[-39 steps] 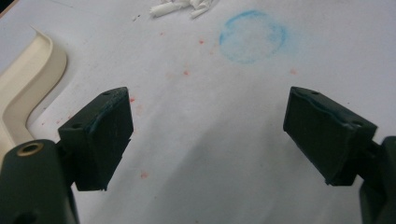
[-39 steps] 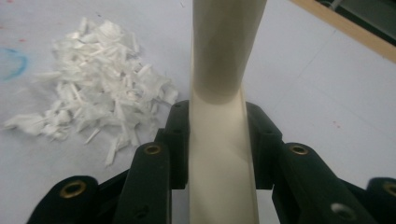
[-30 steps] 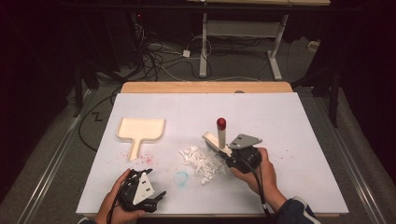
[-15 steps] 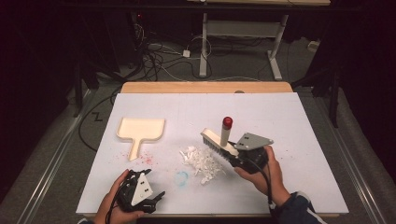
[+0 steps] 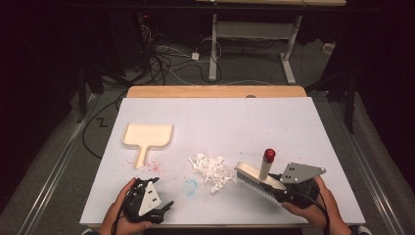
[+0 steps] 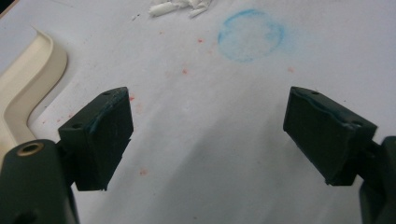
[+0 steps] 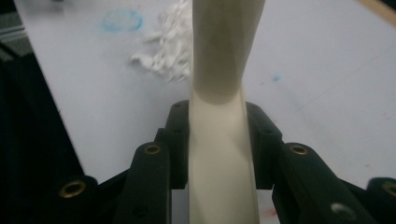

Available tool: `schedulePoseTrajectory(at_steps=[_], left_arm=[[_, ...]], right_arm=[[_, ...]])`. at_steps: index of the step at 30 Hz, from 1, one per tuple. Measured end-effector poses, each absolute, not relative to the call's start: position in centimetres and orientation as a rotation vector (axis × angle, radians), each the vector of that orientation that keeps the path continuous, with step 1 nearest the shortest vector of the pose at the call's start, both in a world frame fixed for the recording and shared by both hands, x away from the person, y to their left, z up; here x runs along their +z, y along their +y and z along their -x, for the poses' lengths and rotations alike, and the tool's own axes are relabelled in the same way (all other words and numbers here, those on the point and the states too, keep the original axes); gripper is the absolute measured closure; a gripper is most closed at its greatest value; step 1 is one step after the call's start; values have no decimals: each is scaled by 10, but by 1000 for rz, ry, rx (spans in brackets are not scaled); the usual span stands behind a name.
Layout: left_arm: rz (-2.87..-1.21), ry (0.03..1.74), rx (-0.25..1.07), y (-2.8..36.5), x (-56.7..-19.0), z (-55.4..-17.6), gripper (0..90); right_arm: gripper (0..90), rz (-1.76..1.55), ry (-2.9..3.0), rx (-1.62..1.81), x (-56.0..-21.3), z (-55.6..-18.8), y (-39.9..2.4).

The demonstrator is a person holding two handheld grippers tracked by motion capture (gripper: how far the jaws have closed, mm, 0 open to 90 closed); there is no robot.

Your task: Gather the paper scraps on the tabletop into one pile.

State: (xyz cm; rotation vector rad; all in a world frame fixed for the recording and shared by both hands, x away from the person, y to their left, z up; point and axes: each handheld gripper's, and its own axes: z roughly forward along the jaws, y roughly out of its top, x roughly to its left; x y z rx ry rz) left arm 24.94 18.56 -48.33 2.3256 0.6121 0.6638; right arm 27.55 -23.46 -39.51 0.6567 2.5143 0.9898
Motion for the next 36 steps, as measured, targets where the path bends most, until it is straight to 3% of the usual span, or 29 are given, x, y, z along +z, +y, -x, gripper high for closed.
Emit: schedulePoseTrajectory(at_steps=[20, 36], left_arm=[[-2333, 606, 652, 185, -485, -252, 150], [-2281, 651, 682, 195, -481, -249, 152]], right_arm=[[680, -533, 2543, 1020, -412, -291, -160], [679, -406, 2533, 1210, -388, -271, -170]])
